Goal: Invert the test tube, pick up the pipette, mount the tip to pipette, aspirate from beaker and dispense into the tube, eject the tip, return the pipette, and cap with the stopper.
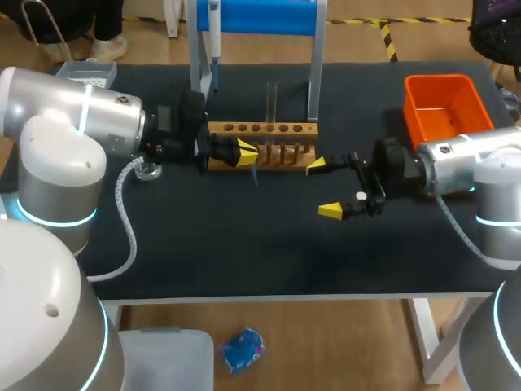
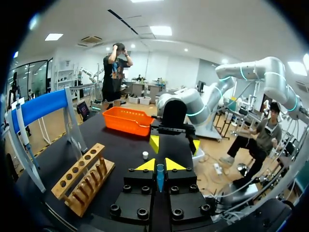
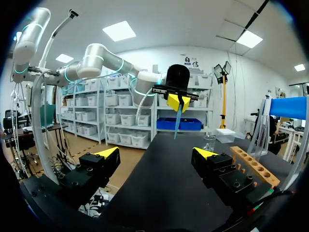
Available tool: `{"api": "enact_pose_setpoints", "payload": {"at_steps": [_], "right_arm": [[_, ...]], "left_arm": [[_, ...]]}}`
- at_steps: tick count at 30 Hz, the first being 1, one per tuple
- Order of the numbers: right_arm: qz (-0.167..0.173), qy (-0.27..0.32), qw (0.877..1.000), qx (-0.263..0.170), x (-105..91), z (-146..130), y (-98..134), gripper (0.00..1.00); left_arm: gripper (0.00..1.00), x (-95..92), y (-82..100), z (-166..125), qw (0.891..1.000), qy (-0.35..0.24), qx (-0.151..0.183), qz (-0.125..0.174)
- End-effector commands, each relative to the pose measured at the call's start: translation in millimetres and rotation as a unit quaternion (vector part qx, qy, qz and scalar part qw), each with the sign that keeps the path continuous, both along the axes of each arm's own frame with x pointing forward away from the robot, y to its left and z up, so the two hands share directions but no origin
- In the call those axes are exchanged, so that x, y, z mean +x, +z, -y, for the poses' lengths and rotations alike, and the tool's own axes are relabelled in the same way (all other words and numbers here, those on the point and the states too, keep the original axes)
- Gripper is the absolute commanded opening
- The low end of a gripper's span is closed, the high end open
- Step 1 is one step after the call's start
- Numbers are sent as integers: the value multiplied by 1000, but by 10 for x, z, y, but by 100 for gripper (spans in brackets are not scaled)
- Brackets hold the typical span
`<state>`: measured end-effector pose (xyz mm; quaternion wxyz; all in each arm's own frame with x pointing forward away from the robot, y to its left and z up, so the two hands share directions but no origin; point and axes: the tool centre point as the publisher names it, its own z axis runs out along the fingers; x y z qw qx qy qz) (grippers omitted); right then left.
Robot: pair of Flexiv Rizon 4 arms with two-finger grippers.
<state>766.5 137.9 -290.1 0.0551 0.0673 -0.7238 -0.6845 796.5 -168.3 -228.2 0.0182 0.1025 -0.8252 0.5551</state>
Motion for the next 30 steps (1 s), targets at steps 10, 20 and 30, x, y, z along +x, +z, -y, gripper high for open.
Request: {"api": "enact_pose_setpoints", "payload": {"at_steps": [10, 20, 30], "right_arm": [[-7, 21, 1000, 14, 167, -383, -69, 100], [-8, 16, 1000, 24, 305, -491, -49, 100], [-15, 18, 999, 26, 411, -598, -44, 100]], "left_arm": [[0, 111, -116, 307, 1000, -9, 3, 2], [0, 45, -131, 457, 1000, -18, 11, 6], [0, 43, -162, 510, 1000, -18, 19, 9]]}}
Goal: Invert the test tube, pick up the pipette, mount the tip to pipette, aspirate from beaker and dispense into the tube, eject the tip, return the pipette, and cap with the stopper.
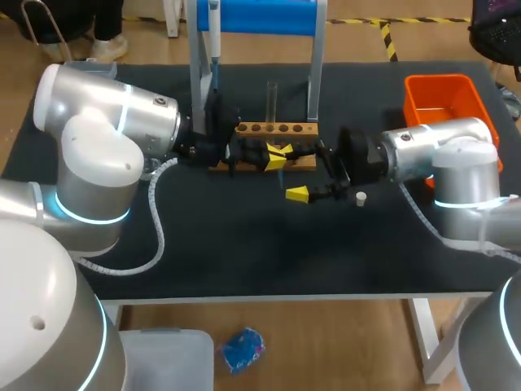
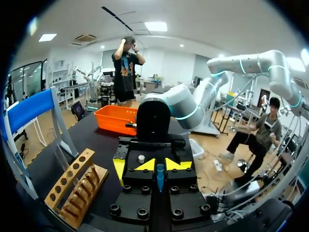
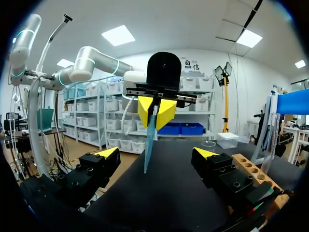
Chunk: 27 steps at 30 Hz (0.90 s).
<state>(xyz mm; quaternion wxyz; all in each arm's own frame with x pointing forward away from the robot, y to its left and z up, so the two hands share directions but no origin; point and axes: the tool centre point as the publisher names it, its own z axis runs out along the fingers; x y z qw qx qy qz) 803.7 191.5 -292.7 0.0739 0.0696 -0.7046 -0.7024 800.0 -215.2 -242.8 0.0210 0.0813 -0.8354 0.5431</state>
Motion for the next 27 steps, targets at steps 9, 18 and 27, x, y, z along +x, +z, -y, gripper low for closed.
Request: {"api": "enact_pose_setpoints", "payload": {"at_steps": [9, 18, 27], "right_arm": [[-3, 9, 1000, -2, 75, -118, -6, 76], [-16, 13, 1000, -18, 86, -128, -16, 49], [-22, 23, 999, -30, 55, -166, -23, 45]], "left_arm": [[0, 15, -80, 69, 1000, 6, 19, 0], [0, 37, -130, 43, 1000, 15, 19, 1], [0, 61, -167, 11, 999, 22, 27, 3]]}}
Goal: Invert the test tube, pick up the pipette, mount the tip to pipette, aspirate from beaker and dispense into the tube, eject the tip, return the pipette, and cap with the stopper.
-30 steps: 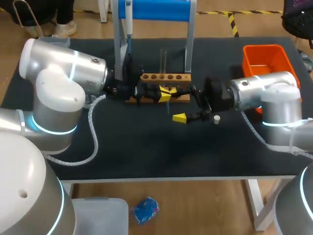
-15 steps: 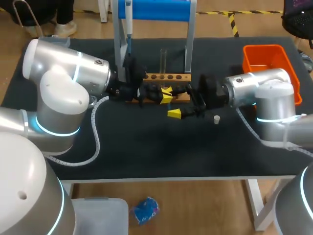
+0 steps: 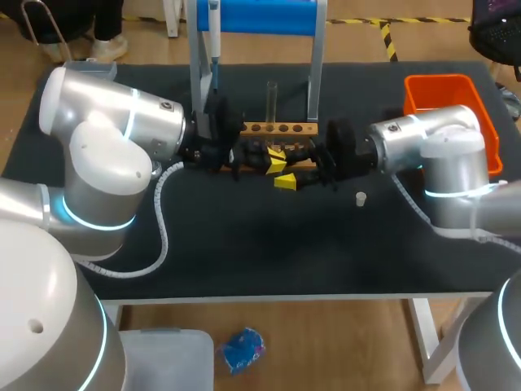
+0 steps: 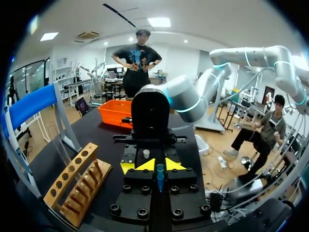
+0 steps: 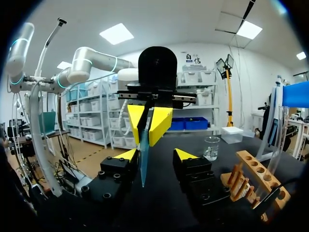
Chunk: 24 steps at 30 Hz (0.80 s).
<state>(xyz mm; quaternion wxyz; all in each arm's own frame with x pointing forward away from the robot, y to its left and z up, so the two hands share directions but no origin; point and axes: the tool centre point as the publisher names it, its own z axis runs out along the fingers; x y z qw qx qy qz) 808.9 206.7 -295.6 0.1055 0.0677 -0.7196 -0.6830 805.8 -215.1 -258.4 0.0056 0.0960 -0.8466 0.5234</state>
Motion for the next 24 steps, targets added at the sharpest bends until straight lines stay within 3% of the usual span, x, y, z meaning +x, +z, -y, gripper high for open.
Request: {"api": "enact_pose_setpoints", "payload": {"at_steps": [1, 7, 12, 20, 24], "right_arm": [[-2, 2, 1000, -4, 0, -15, 6, 45], [-4, 2, 1000, -5, -10, -13, -1, 41], [-5, 1, 1000, -3, -19, -14, -3, 24], [-5, 2, 1000, 6, -28, -19, 1, 30], [-4, 3, 1000, 7, -29, -23, 12, 26]], "left_arm": [[0, 2, -12, 12, 1000, 4, 2, 0], [0, 12, -10, -9, 1000, 7, 2, 4], [0, 23, -10, -16, 1000, 9, 0, 6], [0, 32, -45, 2, 1000, 8, -7, 1], [0, 33, -49, 4, 1000, 7, -7, 0]]}}
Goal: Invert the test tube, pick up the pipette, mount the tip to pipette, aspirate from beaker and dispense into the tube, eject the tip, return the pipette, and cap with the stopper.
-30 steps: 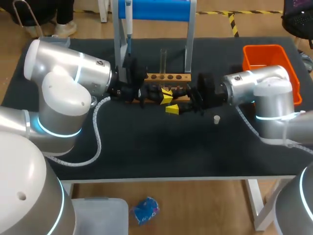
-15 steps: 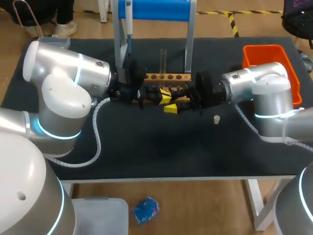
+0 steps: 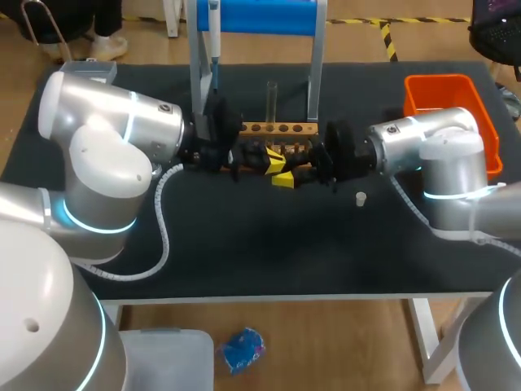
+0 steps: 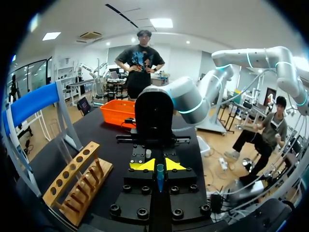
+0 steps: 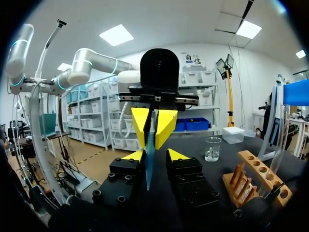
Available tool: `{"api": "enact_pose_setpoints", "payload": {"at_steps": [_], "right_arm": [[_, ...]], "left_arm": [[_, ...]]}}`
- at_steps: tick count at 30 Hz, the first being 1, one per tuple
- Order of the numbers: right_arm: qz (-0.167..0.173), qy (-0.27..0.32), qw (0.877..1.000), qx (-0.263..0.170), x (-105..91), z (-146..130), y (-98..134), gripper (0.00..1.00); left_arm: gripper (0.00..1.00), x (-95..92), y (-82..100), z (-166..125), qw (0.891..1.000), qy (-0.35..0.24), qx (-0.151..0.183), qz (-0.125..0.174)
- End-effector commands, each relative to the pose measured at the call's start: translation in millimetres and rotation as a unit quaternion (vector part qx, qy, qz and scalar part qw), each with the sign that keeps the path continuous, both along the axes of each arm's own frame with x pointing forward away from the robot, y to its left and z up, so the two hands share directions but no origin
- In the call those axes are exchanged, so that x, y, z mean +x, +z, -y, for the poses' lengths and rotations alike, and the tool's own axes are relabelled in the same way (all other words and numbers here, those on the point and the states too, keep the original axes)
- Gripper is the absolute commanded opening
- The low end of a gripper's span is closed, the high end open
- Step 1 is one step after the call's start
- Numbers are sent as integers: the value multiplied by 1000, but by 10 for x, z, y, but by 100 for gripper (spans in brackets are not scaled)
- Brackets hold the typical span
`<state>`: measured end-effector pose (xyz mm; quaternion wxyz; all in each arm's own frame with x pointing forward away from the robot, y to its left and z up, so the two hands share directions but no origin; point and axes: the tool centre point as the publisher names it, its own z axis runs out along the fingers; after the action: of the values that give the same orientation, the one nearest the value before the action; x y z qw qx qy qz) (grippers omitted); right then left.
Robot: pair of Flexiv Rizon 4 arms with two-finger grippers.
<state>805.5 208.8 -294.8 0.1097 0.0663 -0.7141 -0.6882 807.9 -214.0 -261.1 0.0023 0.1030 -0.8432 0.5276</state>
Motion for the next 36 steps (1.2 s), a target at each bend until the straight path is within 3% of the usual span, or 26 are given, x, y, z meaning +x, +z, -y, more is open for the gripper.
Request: {"api": "enact_pose_setpoints", "payload": {"at_steps": [1, 3, 15, 16, 17, 28, 36], "right_arm": [[1, 1, 1000, 0, 6, -3, 7, 22], [2, 1, 1000, 1, 7, -1, 10, 0], [1, 1, 1000, -1, 0, -3, 9, 0], [1, 1, 1000, -2, 0, -3, 9, 0], [1, 0, 1000, -1, -1, -4, 9, 0], [8, -1, 1000, -1, -53, 99, -15, 0], [11, -10, 1000, -6, -157, 361, 20, 0]], "left_arm": [[0, 13, -22, 16, 1000, -1, -2, 0], [0, 14, -22, 16, 1000, -1, -1, 1], [0, 11, -2, 25, 1000, -1, -1, 5], [7, 5, 7, 38, 1000, -11, -5, 12], [100, -6, 26, 61, 999, -24, -11, 18], [100, 95, 412, -134, 997, -9, -12, 81], [100, 323, 600, -431, 995, 25, -23, 93]]}}
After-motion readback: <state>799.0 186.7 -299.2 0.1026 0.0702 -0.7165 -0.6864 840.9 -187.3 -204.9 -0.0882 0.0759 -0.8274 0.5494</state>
